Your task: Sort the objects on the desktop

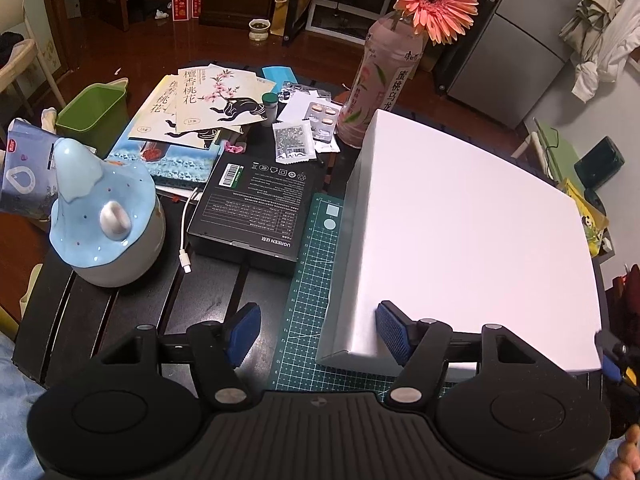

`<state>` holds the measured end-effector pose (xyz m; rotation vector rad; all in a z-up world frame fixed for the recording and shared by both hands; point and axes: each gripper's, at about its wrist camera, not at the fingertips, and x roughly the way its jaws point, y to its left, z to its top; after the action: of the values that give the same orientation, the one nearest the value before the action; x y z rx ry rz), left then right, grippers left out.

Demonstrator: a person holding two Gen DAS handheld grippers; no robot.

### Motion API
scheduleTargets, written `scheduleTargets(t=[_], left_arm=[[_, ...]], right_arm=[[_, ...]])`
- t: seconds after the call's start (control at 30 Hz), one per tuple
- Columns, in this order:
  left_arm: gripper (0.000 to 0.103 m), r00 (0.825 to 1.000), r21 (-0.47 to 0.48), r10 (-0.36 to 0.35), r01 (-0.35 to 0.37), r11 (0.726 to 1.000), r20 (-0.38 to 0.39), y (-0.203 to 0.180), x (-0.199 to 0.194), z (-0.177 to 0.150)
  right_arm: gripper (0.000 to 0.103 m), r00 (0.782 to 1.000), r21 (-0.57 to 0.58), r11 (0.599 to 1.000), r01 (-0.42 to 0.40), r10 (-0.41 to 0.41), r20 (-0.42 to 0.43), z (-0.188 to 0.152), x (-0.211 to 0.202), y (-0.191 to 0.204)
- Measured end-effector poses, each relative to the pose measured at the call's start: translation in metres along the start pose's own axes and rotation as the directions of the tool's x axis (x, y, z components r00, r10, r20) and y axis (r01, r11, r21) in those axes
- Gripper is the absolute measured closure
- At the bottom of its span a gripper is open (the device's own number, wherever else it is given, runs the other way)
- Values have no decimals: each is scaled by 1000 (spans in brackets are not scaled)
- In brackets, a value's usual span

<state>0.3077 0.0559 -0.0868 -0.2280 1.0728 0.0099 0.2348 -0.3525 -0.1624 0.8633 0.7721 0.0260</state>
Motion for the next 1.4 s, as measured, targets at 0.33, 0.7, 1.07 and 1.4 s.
scheduleTargets(t=[0.33, 0.7, 1.07, 1.4], left_arm=[[34, 1000, 1, 4, -4, 1000, 5, 0, 1, -1], [34, 1000, 28, 4, -5, 1000, 18, -5, 0, -2], [33, 987, -16, -152, 151, 988, -58, 6, 12, 0], [29, 986, -20, -157, 156, 988, -60, 9, 12, -1]], right_arm=[[66, 999, -81, 996, 43, -44, -2, -6, -10, 9], [69, 995, -172, 980, 97, -90, 45, -13, -12, 24], [74, 980, -235, 954, 188, -166, 108, 7, -26, 75], [75, 988, -366, 918, 153, -155, 24, 43, -3, 153]])
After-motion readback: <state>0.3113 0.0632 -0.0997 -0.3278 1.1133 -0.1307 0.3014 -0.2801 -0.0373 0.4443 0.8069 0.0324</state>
